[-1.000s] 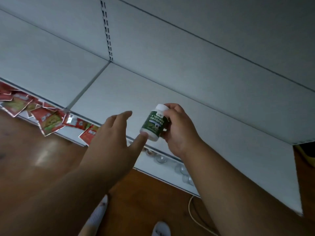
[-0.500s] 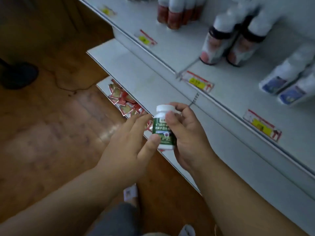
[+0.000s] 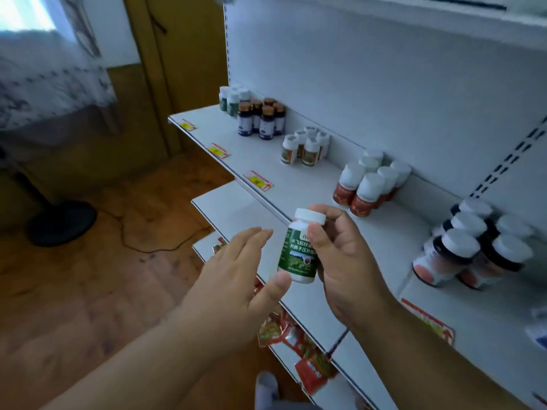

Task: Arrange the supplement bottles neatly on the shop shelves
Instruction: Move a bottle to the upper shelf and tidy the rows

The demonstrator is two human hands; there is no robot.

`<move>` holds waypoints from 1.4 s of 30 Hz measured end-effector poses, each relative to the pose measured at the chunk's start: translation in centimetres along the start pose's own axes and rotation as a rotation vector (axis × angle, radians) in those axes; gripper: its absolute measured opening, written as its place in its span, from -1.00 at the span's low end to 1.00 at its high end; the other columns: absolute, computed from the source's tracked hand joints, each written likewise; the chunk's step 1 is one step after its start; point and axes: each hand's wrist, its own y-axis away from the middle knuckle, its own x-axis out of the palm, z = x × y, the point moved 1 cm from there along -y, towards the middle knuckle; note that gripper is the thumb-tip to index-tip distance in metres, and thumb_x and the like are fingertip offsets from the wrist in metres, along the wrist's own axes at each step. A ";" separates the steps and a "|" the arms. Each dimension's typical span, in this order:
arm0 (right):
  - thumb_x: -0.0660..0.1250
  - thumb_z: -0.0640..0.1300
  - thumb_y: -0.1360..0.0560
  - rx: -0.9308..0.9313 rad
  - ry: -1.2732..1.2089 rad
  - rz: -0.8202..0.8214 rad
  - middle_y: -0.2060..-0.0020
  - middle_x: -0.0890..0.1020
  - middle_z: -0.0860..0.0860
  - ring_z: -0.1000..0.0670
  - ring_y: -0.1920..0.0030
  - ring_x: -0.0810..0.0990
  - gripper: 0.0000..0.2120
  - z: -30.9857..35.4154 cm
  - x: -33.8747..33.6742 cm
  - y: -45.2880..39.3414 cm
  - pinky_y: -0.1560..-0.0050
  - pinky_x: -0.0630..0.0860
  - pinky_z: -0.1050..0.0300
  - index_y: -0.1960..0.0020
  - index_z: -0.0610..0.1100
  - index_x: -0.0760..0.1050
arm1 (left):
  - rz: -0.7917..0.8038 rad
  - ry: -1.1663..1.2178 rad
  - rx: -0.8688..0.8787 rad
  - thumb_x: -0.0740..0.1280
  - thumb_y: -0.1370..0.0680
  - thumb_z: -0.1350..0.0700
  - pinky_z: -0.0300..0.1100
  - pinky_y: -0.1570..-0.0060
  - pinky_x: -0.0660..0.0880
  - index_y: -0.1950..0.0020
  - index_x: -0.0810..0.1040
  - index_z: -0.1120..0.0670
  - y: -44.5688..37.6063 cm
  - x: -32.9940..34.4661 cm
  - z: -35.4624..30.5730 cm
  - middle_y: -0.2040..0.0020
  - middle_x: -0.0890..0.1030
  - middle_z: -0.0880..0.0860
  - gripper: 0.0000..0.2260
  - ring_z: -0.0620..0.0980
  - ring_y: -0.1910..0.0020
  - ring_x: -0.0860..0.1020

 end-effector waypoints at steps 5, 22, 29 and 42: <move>0.39 0.21 -0.36 -0.073 0.070 -0.011 -0.12 0.64 0.02 -0.05 -0.14 0.64 -0.65 0.3 4.7 -10.1 -0.06 0.64 -0.09 -0.12 0.20 0.51 | -0.057 -0.041 -0.051 -0.21 -0.37 -0.56 0.00 -0.46 0.23 -0.56 -0.09 -0.25 -7.6 -4.1 5.8 -0.56 0.03 -0.21 -0.20 -0.11 -0.52 0.13; 0.48 0.13 -0.32 -0.069 0.222 0.063 -0.07 0.66 0.02 0.02 -0.05 0.69 -0.52 -1.9 24.5 -37.1 -0.01 0.67 -0.04 -0.18 0.03 0.49 | -0.049 -0.064 -0.137 -0.13 -0.38 -0.55 0.00 -0.48 0.22 -0.55 -0.03 -0.25 -26.8 -18.0 28.8 -0.56 0.04 -0.23 -0.21 -0.11 -0.53 0.10; 0.48 0.10 -0.38 -0.090 0.323 -0.157 -0.05 0.66 0.05 0.03 -0.05 0.68 -0.70 -2.3 27.5 -43.2 0.07 0.67 0.07 -0.06 0.22 0.50 | 0.129 -0.105 0.045 -0.08 -0.42 -0.51 -0.04 -0.48 0.16 -0.57 -0.07 -0.20 -35.9 -21.3 34.1 -0.58 0.05 -0.15 -0.21 -0.06 -0.54 0.09; 0.45 0.00 -0.50 -0.184 0.865 -0.295 -0.26 0.54 0.03 0.02 -0.21 0.54 -0.61 -3.8 30.2 -59.8 -0.05 0.46 0.35 -0.25 0.02 0.37 | 0.250 -0.222 0.065 0.11 -0.51 -0.42 0.02 -0.48 0.18 -0.58 0.01 -0.14 -53.1 -21.5 41.1 -0.59 0.10 -0.07 -0.27 0.03 -0.54 0.14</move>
